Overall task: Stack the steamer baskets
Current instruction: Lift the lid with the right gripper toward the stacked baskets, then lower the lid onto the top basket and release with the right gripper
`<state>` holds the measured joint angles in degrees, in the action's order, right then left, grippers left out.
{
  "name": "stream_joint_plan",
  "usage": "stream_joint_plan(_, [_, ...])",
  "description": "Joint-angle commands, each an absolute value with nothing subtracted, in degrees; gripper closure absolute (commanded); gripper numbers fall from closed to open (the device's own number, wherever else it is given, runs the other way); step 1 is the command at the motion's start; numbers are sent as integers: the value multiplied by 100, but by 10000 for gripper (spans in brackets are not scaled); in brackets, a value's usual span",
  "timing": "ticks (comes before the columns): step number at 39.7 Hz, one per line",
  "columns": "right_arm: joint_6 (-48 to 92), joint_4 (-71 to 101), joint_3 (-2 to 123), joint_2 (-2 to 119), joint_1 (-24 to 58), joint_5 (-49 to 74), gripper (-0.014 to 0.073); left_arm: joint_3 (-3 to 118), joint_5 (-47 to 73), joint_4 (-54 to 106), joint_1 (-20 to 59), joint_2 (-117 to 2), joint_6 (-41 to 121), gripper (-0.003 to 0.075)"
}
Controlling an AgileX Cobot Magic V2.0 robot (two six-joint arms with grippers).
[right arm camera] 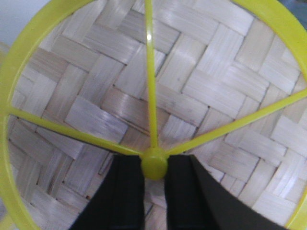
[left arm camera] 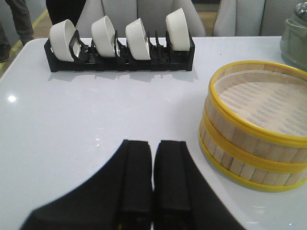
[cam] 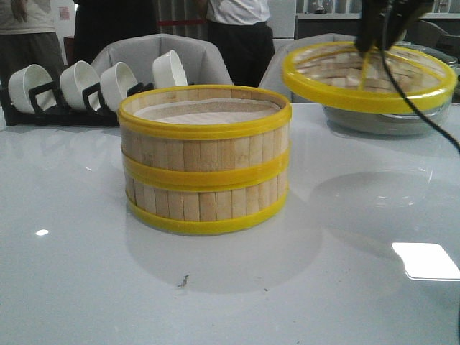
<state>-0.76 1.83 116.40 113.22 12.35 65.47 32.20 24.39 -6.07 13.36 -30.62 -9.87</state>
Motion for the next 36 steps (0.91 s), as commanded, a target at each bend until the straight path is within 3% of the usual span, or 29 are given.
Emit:
stream_joint_plan(1, [-42, 258, 12056, 10901, 1697, 6317, 537, 3388, 1964, -596, 1341, -3071, -1035, 622])
stream_joint_plan(12, [-37, 412, 12585, 11186, 2779, 6177, 537, 3388, 1964, -596, 1341, -3071, -1035, 622])
stream_joint_plan(36, [-37, 402, 13141, 11924, 3063, 6322, 537, 3388, 1964, -596, 1341, -3071, -1035, 622])
